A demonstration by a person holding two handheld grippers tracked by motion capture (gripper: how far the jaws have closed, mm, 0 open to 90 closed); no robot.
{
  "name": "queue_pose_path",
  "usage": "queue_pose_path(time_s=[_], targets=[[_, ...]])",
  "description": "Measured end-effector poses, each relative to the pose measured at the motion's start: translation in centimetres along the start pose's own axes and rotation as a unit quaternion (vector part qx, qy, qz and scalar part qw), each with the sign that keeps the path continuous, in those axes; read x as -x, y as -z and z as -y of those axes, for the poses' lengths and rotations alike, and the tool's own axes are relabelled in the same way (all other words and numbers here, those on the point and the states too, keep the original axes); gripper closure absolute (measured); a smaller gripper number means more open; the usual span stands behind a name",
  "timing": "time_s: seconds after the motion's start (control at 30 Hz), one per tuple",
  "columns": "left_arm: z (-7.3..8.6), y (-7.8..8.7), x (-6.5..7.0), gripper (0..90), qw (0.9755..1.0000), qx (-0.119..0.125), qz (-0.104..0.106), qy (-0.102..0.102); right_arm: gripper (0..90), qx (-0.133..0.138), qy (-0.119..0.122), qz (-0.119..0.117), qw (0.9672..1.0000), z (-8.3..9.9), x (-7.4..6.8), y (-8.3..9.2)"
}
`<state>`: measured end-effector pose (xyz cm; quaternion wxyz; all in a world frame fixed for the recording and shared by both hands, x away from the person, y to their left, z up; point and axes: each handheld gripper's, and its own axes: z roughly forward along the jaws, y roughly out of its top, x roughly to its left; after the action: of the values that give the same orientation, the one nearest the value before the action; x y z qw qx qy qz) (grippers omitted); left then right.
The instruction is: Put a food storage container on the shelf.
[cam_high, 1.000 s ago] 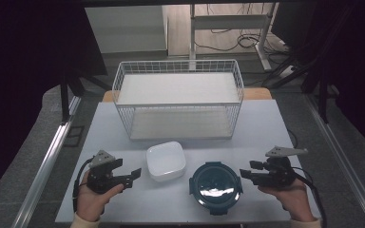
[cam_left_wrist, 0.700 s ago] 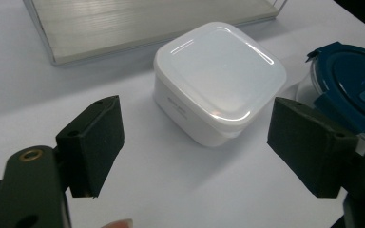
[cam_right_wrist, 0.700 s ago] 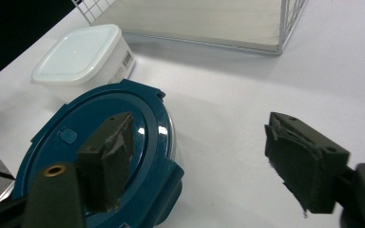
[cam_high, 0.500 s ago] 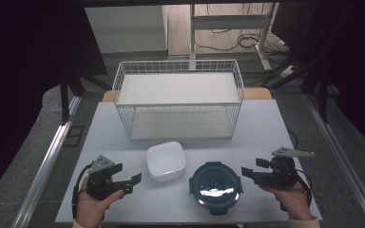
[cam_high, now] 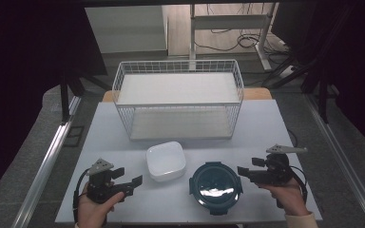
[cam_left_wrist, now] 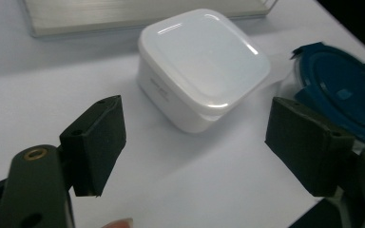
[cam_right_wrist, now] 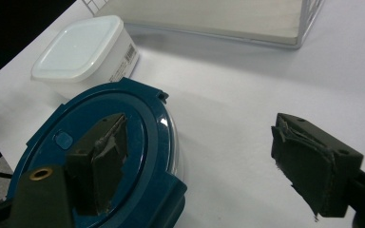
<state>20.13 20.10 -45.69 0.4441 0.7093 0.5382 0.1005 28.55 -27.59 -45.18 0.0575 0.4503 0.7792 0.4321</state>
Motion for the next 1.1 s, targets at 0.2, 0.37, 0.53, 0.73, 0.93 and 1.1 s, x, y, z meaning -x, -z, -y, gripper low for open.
queue_pose_path(time_s=[0.2, 0.37, 0.53, 0.73, 0.93, 1.1], targets=[[-0.6, -0.2, 0.6, 19.9, 0.9999, -0.001, 0.014, 0.002, 18.0, -0.005, 0.001, -0.002, 1.0, 0.4, -0.6, 0.2], [-1.4, -0.2, 1.5, 17.1, 0.9994, 0.0, 0.035, 0.003, 17.4, -0.001, -0.005, -0.006, 1.0, 0.9, -1.0, 1.1], [-1.6, -1.2, 2.2, 13.5, 0.9982, -0.014, 0.055, 0.018, 16.7, -0.006, -0.011, -0.014, 0.9998, 1.4, -1.1, 1.3], [-1.7, -2.2, 3.1, 11.3, 0.9975, -0.024, 0.064, 0.017, 13.6, -0.022, -0.025, -0.025, 0.9991, 1.6, -1.0, 0.5], [-1.4, -3.8, 3.7, 10.8, 0.9952, -0.041, 0.084, 0.03, 11.3, -0.029, -0.039, -0.029, 0.9984, 1.9, -1.1, 0.3], [-0.9, -4.8, 4.5, 10.2, 0.9924, -0.056, 0.1, 0.044, 10.5, -0.034, -0.053, -0.04, 0.9972, 2.0, -1.1, -0.2]])
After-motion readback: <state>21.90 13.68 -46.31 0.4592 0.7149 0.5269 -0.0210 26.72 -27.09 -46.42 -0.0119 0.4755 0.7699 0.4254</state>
